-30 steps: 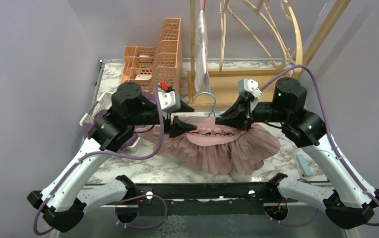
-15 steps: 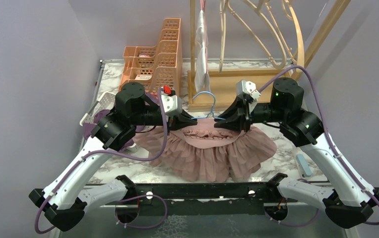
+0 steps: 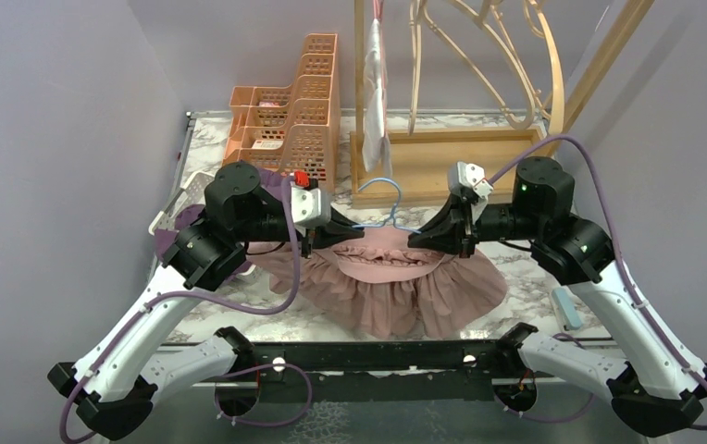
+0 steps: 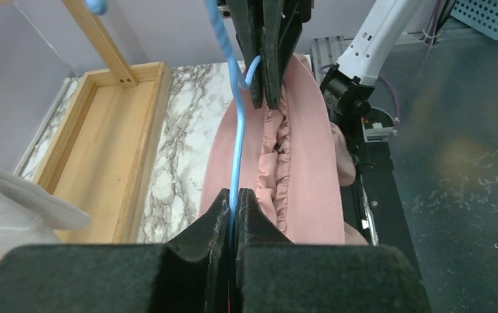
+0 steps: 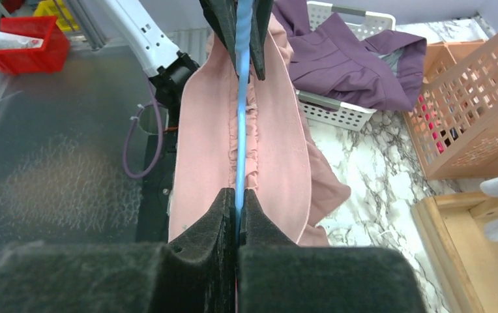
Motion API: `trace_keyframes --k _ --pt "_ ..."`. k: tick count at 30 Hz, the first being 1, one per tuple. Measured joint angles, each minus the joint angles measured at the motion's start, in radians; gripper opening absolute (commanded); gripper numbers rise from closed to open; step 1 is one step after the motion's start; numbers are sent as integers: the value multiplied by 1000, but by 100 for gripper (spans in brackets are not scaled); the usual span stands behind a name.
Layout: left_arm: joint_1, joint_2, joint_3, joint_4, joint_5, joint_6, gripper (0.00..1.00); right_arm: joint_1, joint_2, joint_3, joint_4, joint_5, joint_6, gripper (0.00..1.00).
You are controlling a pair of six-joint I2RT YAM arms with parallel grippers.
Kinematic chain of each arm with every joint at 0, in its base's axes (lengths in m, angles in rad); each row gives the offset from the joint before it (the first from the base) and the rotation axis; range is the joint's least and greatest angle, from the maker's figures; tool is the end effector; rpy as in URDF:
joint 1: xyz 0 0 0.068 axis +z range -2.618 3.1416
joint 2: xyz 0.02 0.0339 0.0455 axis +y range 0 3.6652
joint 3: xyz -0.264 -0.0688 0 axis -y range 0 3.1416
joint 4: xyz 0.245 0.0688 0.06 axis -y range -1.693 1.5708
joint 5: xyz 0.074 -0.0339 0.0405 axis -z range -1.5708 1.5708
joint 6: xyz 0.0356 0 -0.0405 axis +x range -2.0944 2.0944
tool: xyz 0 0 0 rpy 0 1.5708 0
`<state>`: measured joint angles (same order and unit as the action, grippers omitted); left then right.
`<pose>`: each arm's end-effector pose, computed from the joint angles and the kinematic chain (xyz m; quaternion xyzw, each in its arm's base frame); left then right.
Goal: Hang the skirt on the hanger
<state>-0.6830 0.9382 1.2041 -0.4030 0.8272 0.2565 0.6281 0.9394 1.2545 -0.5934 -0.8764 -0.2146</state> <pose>0.1244 -0.1350 0.4353 0.5479 0.4960 -0.4235 0.5239 0.1227 0.1230 0.4330 -0.5288 0.5552 0.4435 0.4641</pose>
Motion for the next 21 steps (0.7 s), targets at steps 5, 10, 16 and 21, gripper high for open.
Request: trace_keyframes --k 5,10,16,21 --pt "0 -6 -5 39 -51 -26 60 3 -26 -10 4 87 29 1" --pt "1 -28 -13 101 -155 -65 68 3 -122 -42 0 224 43 1" --pt "1 -41 -15 183 -298 -102 68 3 -272 -55 -24 350 31 1" --pt "1 -4 3 232 -396 -130 68 3 -379 -46 -45 484 8 1"
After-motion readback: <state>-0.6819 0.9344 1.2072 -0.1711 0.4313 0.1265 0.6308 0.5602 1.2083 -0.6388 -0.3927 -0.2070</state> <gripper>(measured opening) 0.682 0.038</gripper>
